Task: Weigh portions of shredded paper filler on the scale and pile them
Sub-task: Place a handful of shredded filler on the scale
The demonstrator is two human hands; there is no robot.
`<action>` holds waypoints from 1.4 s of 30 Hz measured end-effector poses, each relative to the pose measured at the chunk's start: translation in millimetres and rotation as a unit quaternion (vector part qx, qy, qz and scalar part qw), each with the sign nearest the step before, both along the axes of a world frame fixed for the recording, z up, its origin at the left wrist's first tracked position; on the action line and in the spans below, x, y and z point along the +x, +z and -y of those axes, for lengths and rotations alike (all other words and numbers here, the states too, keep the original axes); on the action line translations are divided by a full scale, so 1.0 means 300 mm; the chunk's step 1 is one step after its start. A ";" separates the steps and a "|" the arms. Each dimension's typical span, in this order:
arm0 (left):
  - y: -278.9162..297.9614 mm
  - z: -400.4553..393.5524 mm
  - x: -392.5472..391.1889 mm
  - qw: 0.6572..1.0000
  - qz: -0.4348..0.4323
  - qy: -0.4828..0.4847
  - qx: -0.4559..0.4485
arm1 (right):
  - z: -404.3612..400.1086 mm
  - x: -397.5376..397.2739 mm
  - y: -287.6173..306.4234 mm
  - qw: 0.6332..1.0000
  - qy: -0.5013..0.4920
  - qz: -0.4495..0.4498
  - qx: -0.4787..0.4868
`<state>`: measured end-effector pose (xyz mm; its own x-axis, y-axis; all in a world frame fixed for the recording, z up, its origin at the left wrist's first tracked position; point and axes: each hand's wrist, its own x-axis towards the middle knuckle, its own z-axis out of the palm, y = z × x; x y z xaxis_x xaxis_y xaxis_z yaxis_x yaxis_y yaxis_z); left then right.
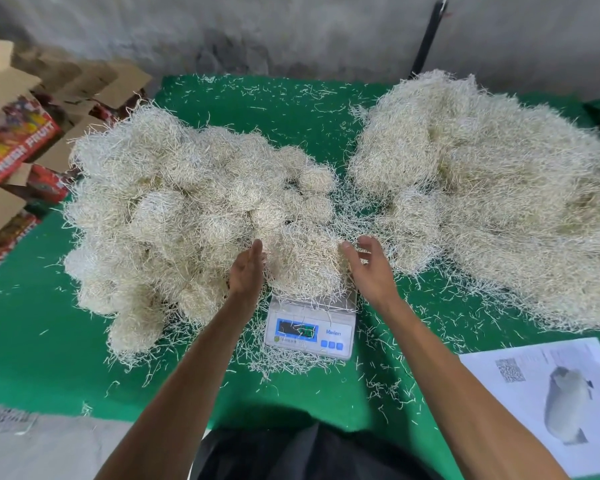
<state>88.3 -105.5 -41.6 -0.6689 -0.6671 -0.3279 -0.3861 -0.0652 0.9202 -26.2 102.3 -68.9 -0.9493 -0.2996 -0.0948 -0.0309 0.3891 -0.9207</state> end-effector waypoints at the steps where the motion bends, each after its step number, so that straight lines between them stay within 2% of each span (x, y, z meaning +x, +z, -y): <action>1: 0.000 0.001 -0.004 1.000 -0.002 0.001 0.011 | -0.001 0.002 -0.003 1.000 -0.001 0.001 0.003; 5: 0.000 0.004 -0.022 1.000 -0.001 0.007 0.009 | 0.010 0.017 0.002 1.000 -0.020 -0.006 0.023; 9: 0.003 -0.018 -0.083 0.999 0.039 0.023 0.008 | 0.060 0.042 -0.003 0.981 -0.127 -0.117 0.087; 14: 0.032 -0.153 -0.147 0.986 0.047 -0.158 -0.030 | 0.196 0.122 0.049 0.999 0.015 0.009 0.028; 15: 0.048 -0.165 -0.150 0.988 0.034 -0.150 -0.015 | 0.214 0.126 0.064 1.000 0.018 0.019 -0.004; 18: 0.137 -0.129 -0.175 0.996 -0.024 -0.047 0.078 | 0.228 0.107 0.150 0.990 0.028 0.011 -0.141; 20: 0.188 -0.074 -0.197 0.984 -0.067 0.009 0.167 | 0.209 0.071 0.197 0.979 0.033 0.018 -0.202; 22: 0.242 -0.047 -0.196 0.977 -0.075 0.015 0.201 | 0.196 0.044 0.257 0.967 -0.009 0.009 -0.256; 24: 0.276 -0.051 -0.185 0.984 -0.045 -0.041 0.166 | 0.203 0.020 0.304 0.980 -0.015 -0.015 -0.195; 26: 0.289 -0.057 -0.182 0.984 -0.033 -0.098 0.144 | 0.217 0.018 0.338 0.994 0.052 -0.033 -0.092; 28: 0.304 -0.050 -0.178 0.979 -0.029 -0.143 0.145 | 0.216 0.002 0.338 0.993 0.075 -0.032 -0.087; 31: 0.305 -0.017 -0.160 0.974 -0.026 -0.211 0.079 | 0.168 -0.086 0.358 0.996 0.024 0.004 -0.083; 34: 0.303 0.060 -0.117 0.973 -0.035 -0.190 0.127 | 0.063 -0.222 0.390 0.976 -0.149 0.074 -0.138; 36: 0.288 0.112 -0.104 0.979 -0.009 -0.152 0.139 | 0.000 -0.292 0.395 0.960 -0.202 0.085 -0.175; 38: 0.271 0.128 -0.124 0.977 -0.012 -0.154 0.144 | -0.005 -0.290 0.400 0.979 -0.113 0.062 -0.158; 39: 0.265 0.121 -0.144 0.977 -0.018 -0.176 0.117 | 0.015 -0.261 0.396 0.988 -0.026 0.061 -0.137; 41: 0.275 0.068 -0.138 0.962 -0.047 -0.267 0.037 | 0.074 -0.184 0.386 0.984 0.129 0.077 -0.097; 42: 0.287 0.041 -0.130 0.956 -0.062 -0.288 -0.006 | 0.098 -0.166 0.367 0.981 0.157 0.084 -0.080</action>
